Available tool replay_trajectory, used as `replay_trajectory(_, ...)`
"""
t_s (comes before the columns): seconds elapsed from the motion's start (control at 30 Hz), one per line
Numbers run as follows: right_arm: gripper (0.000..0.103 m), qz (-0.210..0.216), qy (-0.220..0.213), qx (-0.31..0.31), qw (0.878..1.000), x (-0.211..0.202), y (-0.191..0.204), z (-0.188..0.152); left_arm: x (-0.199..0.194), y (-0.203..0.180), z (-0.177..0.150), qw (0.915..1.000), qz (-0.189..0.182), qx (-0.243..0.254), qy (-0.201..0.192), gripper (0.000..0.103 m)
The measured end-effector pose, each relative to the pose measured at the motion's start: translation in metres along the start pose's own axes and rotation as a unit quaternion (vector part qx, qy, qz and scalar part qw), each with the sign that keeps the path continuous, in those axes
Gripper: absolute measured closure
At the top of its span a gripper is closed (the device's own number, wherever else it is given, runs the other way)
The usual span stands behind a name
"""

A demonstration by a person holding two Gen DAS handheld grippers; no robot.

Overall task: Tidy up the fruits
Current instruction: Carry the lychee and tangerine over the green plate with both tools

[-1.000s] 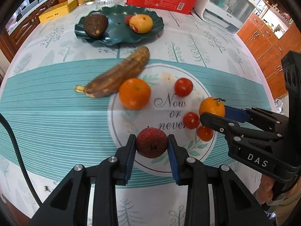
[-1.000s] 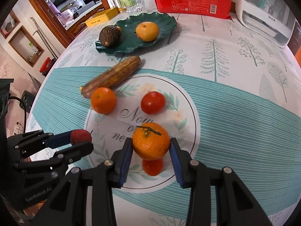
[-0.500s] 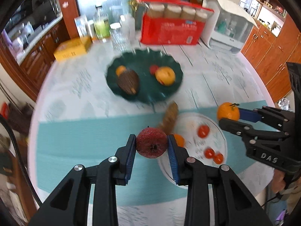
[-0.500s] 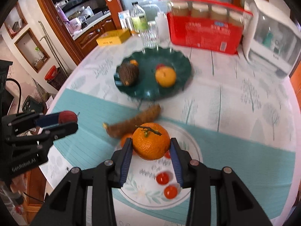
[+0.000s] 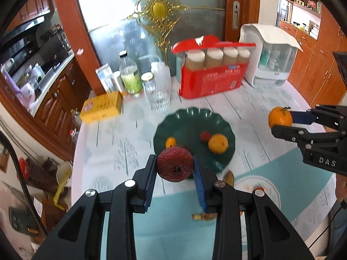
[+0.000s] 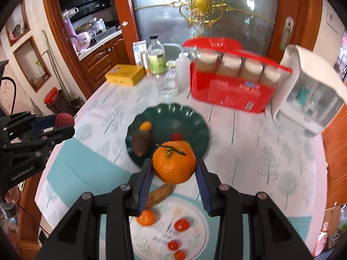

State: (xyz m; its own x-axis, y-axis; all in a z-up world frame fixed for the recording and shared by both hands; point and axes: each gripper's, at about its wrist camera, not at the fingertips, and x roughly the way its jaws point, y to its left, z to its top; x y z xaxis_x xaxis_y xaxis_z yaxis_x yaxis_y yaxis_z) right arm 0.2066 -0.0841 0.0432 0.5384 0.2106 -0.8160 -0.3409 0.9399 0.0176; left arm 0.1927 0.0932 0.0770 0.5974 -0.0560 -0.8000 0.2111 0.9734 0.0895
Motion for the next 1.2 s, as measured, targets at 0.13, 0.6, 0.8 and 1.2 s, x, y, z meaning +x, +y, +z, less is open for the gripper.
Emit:
replay_trajectory(0.13,0.063,-0.004,-0.004,0.007,1.0,0.007,-0.005,0.027,0.012,0.005,0.027,0.9999,-0.003,0.01,-0.001,0.071)
replay_trajectory(0.6,0.063,-0.019,0.034,0.05,0.998,0.114,-0.022,0.068,0.12,0.023,0.073,0.998,-0.048,-0.021,0.035,0.071)
replay_trajectory(0.8,0.063,-0.02,0.069,0.074,0.995,0.169,-0.031,0.057,0.188,0.017,0.065,0.9946,-0.058,-0.028,0.082,0.071)
replay_trajectory(1.2,0.063,-0.005,0.116,0.098,0.988,0.241,-0.051,0.038,0.285,-0.007,0.049,0.9863,-0.078,-0.018,0.144,0.071)
